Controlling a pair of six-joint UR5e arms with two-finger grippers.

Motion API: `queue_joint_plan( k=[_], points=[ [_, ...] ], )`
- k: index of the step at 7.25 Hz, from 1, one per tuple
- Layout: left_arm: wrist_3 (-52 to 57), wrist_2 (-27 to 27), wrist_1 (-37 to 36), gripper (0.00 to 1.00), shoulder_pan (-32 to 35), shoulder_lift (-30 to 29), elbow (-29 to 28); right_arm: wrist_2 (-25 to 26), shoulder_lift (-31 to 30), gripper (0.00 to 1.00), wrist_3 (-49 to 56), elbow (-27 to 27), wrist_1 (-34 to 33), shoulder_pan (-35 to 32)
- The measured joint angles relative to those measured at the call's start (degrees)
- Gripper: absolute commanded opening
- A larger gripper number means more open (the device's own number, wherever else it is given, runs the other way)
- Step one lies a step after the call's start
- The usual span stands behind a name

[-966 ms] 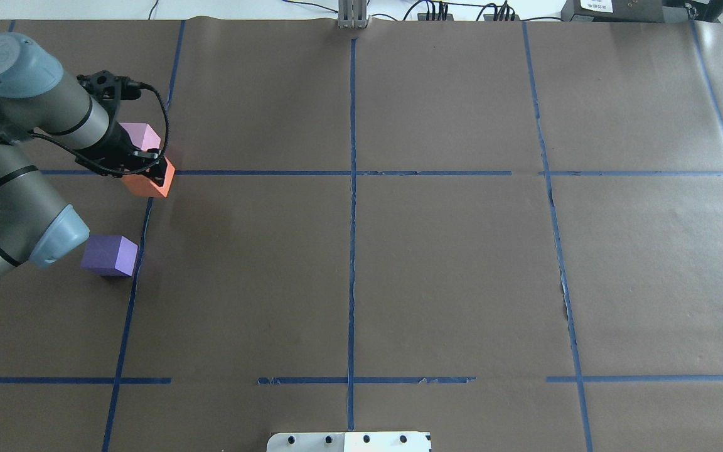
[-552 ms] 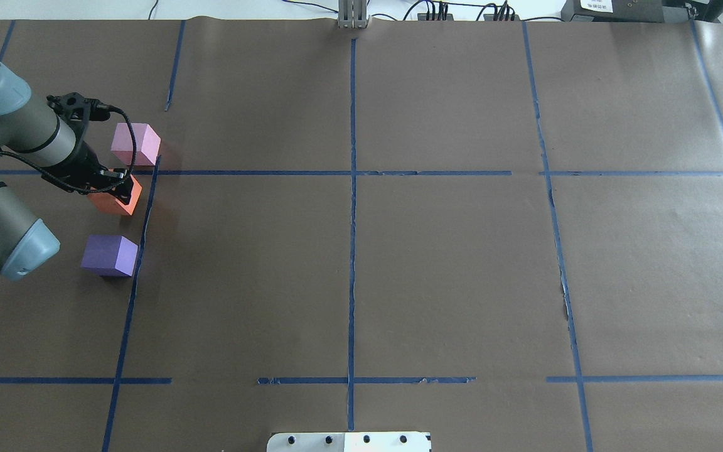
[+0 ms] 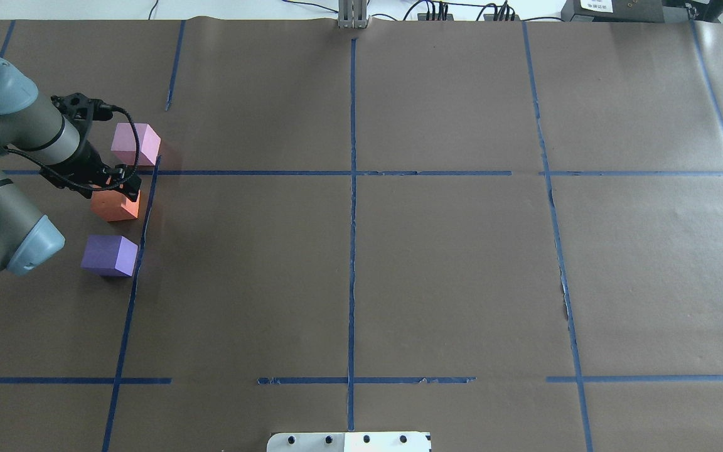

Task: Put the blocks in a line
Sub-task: 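Carry the orange cube with the left gripper between the pink and purple cubes, then release the orange cube and lift the left gripper away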

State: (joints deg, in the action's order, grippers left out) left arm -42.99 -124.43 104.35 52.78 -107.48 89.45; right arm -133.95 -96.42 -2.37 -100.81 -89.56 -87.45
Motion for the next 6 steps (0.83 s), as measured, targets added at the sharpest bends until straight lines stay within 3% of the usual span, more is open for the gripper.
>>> queue_joint_plan(
  k=[2,4,6],
  points=[
    [5.4,-1.7,-3.4,1.0,6.5,-0.5,1.3,0.0,0.0,1.0,0.0,0.0,0.0,0.0],
    [22.8,-3.0,-17.3,1.0,16.8,-2.5,5.0,0.0,0.0,1.0,0.0,0.0,0.0,0.0],
    [41.6,-3.2,-24.8,1.0,27.7,-0.9,6.0,0.0,0.0,1.0,0.0,0.0,0.0,0.0]
  ],
)
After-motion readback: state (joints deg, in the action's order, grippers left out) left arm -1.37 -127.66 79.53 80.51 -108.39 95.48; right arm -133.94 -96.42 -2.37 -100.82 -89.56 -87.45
